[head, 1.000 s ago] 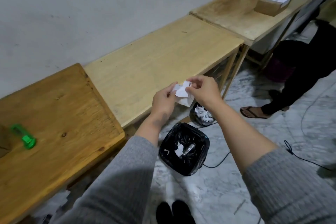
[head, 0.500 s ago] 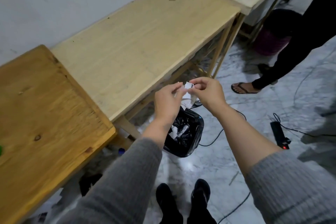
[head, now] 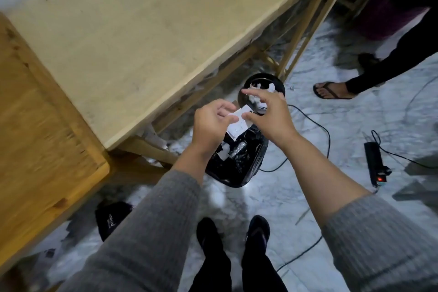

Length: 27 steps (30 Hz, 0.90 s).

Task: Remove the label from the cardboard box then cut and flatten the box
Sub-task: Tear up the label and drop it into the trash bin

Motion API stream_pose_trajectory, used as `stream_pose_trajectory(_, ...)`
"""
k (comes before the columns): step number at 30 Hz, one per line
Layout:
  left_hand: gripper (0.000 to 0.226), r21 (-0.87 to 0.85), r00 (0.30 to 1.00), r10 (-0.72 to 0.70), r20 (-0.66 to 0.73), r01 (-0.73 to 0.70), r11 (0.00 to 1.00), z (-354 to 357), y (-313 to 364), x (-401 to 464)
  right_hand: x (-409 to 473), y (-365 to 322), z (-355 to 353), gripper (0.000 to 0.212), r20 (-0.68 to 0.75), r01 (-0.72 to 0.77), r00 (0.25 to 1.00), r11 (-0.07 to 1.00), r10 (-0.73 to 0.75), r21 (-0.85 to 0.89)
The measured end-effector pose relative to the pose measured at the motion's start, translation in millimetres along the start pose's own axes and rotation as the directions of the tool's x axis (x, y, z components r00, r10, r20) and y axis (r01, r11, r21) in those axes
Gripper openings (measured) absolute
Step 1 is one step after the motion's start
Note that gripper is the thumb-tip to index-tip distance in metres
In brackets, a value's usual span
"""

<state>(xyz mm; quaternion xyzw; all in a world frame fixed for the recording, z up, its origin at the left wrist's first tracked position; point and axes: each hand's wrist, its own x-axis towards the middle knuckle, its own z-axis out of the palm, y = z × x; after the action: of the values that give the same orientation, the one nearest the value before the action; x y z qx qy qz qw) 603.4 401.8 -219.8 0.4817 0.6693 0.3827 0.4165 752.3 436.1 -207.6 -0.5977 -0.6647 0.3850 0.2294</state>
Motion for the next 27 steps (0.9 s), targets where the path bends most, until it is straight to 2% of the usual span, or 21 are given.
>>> stream_pose_trajectory(2,0.027,0.002,1.0,-0.014,0.024,0.014,1.0,5.7,-14.1,7.6,6.5,14.7,10.1,0.031,0.056,0.009,0.998,1.0,-0.01,0.015)
stream_pose_trajectory(5,0.044,-0.02,0.998,-0.041,0.055,0.042,0.999,19.1,-46.5,20.4,13.8,39.2,27.7,0.018,0.038,-0.077,0.997,0.993,0.074,0.094)
stream_pose_trajectory(6,0.043,-0.072,0.997,-0.059,0.053,0.062,0.995,25.2,-60.7,23.4,16.1,49.2,35.7,0.016,0.032,-0.093,0.995,0.989,0.09,0.113)
stream_pose_trajectory(8,0.027,-0.107,0.996,-0.081,0.031,0.084,0.991,38.8,-93.2,28.7,21.9,75.4,56.9,0.013,0.025,-0.111,0.994,0.985,0.109,0.135)
stream_pose_trajectory(10,0.013,-0.031,0.998,-0.062,0.022,0.063,0.998,55.3,-128.3,36.1,29.1,107.0,82.8,0.01,0.02,-0.148,0.989,0.98,0.147,0.134)
stream_pose_trajectory(14,0.007,0.185,0.996,0.006,0.088,-0.023,0.982,90.0,-206.8,58.8,41.0,180.7,137.3,0.006,0.004,-0.182,0.983,0.981,0.182,0.069)
stream_pose_trajectory(17,0.006,0.286,0.995,-0.009,0.098,-0.02,0.958,118.0,-266.9,75.5,50.5,231.9,176.8,0.008,0.032,-0.174,0.984,0.985,0.174,0.008)
stream_pose_trajectory(19,0.009,0.371,0.994,-0.019,0.108,-0.023,0.928,137.1,-301.5,83.4,58.3,264.2,201.8,0.012,0.037,-0.191,0.981,0.981,0.192,-0.031)
stream_pose_trajectory(23,0.011,0.63,0.988,-0.097,0.123,-0.002,0.777,162.8,-354.4,93.3,71.3,326.0,245.1,0.016,0.032,-0.257,0.964,0.953,0.265,-0.158)
stream_pose_trajectory(27,0.028,0.682,0.96,-0.188,0.206,-0.003,0.731,174.8,-391.9,99.4,77.2,360.4,269.3,0.032,0.076,-0.271,0.952,0.934,0.295,-0.233)
